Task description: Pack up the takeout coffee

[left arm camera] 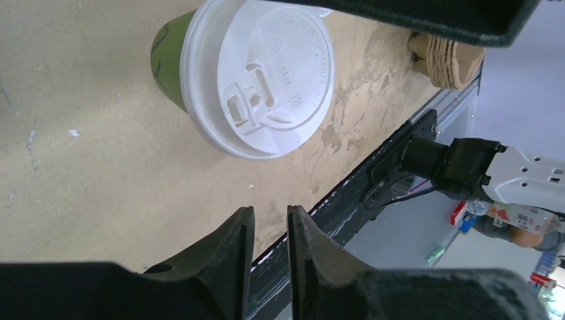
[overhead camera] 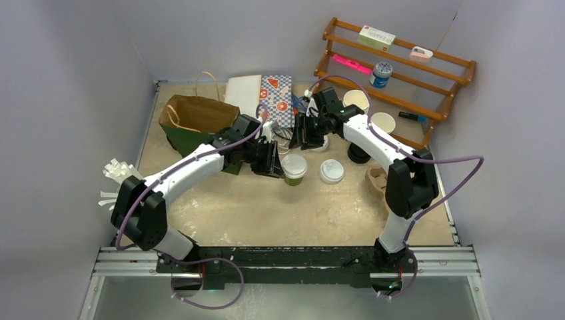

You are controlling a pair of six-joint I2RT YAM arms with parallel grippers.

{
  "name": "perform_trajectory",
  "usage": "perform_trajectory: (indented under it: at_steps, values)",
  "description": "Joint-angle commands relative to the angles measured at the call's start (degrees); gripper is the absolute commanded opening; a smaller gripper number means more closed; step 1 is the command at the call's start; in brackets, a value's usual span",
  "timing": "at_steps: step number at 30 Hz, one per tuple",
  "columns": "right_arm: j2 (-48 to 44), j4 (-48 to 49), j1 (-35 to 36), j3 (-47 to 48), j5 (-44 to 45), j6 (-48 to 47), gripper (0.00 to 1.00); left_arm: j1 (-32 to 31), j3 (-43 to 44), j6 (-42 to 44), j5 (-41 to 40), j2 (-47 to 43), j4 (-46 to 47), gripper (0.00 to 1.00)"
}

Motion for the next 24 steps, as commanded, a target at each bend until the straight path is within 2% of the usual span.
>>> perform_trajectory:
  at_steps: [1, 7, 24]
  values:
    - [-0.3, 0.5, 0.1, 2.8, -3.5, -2.9, 0.54, 0.1, -1.0, -2.5, 3.6, 1.8, 7.4, 0.26]
    - [-0.8, -0.2, 0.1, 1.7, -5.3, -3.4, 0.53, 0.6, 0.3, -1.9, 2.9, 4.5, 8.8, 0.25]
    - [-4.8, -1.4, 0.1, -4.2, -6.1, -4.1, 0.52, 3.0, 5.8, 3.2, -0.3, 9.3, 5.2, 0.2]
